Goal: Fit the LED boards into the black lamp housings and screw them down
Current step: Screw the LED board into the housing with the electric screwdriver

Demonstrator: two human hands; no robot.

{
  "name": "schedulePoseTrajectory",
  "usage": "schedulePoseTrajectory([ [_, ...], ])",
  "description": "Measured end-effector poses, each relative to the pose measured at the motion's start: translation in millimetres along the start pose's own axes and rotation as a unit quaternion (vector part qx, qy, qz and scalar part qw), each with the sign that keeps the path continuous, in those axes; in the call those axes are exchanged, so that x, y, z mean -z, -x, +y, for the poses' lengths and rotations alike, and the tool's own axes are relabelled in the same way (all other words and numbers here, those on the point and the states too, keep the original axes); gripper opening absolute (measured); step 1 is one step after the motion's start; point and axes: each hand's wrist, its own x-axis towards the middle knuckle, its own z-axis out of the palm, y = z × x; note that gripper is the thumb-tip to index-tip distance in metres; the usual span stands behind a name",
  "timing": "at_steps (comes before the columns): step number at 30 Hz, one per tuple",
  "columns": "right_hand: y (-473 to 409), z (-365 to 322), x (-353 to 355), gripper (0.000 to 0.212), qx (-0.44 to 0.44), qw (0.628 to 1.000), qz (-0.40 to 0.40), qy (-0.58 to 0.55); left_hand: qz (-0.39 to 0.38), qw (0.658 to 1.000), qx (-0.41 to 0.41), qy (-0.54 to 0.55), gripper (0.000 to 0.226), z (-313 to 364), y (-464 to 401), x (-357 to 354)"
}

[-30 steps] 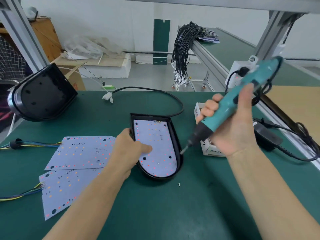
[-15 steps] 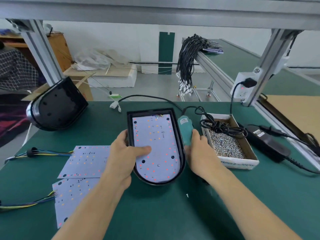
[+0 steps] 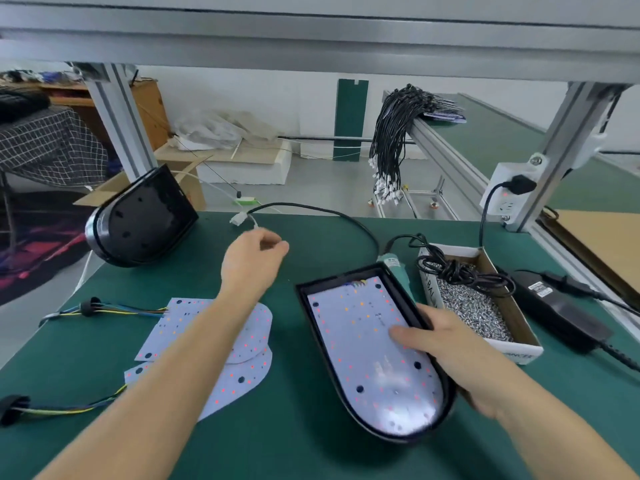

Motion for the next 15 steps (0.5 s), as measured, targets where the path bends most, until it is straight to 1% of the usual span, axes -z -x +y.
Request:
schedulePoseTrajectory([
  [1,3,0,3,0.017,0.001,1.0,-0.007,0.007,-0.002,0.994,-0.041,-0.105,0.023,-6,-22,-5],
  [2,5,0,5,0.017,0.001,1.0,-0.009,0.013,-0.015,0.98,-0.071,-0.184,0.031,-12,-43,-10],
  [3,7,1,7,0.017,0.001,1.0,-0.01,0.014,-0.024,0.966,-0.089,-0.241,0.036,-17,-62,-15],
  [4,9,0,9,0.017,0.001,1.0,-0.011,0.01,-0.023,0.954,-0.101,-0.283,0.039,-20,-79,-20],
  [6,12,-1,12,0.015,0.002,1.0,-0.022,0.003,-0.007,0.937,-0.098,-0.335,0.042,-26,-109,-22],
  [8,14,-2,16,0.012,0.008,0.999,-0.04,0.007,-0.027,0.926,-0.064,-0.372,0.043,-31,-134,-20],
  [10,14,-2,19,0.013,0.017,0.998,-0.044,0.041,-0.063,0.917,-0.018,-0.394,0.046,-36,-153,-16],
  [12,13,-2,23,0.015,0.015,0.997,-0.036,0.071,-0.093,0.927,0.017,-0.363,0.042,-42,-164,-17],
  [14,11,-2,25,0.013,0.006,0.996,-0.027,0.088,-0.098,0.945,0.009,-0.313,0.033,-49,-167,-21],
  [15,11,-2,26,0.015,0.005,0.995,-0.024,0.096,-0.085,0.951,-0.002,-0.298,0.032,-53,-165,-21],
])
